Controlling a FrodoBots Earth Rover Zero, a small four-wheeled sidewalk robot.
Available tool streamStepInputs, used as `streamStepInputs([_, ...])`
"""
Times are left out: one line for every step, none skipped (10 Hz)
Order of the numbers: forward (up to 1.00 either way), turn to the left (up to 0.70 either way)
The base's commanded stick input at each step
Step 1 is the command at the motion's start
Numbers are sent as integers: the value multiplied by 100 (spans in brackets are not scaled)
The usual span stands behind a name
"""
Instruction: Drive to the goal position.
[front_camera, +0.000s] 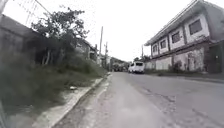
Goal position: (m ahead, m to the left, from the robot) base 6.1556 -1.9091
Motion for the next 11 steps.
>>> streamStepInputs([100,0])
streamStepInputs([100,0])
streamStepInputs([100,0])
streamStepInputs([100,0])
streamStepInputs([100,0])
streamStepInputs([100,-3])
streamStepInputs([100,-32])
streamStepInputs([100,-40])
streamStepInputs([100,-13])
streamStepInputs([100,-3])
streamStepInputs([100,-26])
